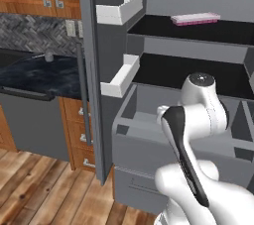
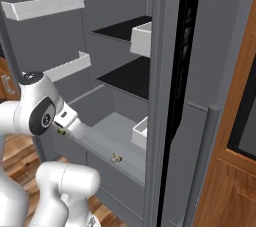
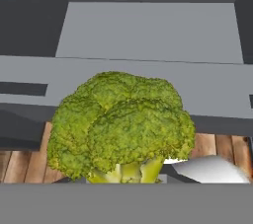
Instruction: Place the broccoli and mushroom inside the fridge drawer. Close the drawer after placing the vegetables.
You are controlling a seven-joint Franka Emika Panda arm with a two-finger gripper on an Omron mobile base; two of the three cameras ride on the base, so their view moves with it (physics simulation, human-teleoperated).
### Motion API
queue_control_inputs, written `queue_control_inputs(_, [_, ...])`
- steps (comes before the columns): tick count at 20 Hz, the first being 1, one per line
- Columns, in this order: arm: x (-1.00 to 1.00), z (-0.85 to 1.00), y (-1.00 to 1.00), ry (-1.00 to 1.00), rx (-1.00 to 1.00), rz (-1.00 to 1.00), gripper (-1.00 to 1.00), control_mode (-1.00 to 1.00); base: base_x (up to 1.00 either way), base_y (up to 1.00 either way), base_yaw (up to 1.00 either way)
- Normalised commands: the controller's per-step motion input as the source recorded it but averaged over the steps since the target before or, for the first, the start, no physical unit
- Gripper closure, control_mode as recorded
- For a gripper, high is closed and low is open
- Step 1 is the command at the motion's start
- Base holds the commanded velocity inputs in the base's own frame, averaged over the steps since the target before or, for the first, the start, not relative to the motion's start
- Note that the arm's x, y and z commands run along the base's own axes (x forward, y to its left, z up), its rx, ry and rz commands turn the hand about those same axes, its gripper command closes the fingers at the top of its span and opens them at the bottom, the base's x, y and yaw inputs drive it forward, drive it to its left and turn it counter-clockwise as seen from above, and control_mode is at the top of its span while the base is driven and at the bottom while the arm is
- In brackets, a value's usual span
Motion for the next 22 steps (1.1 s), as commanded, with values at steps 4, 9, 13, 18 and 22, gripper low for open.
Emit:
queue_control_inputs(4, [0.39, 0.86, -0.44, -0.02, 0.0, 0.0, 1.0, -1.0, 0.0, 0.0, 0.0])
queue_control_inputs(9, [0.92, 0.35, -0.41, 0.08, 0.04, -0.01, 1.0, -1.0, 0.0, 0.0, 0.0])
queue_control_inputs(13, [0.59, -0.21, -0.41, 0.02, 0.07, 0.0, 1.0, -1.0, 0.0, 0.0, 0.0])
queue_control_inputs(18, [0.19, -0.79, -0.21, 0.0, 0.01, 0.0, 1.0, -1.0, 0.0, 0.0, 0.0])
queue_control_inputs(22, [0.23, -0.8, -0.19, 0.03, 0.0, 0.0, 1.0, -1.0, 0.0, 0.0, 0.0])
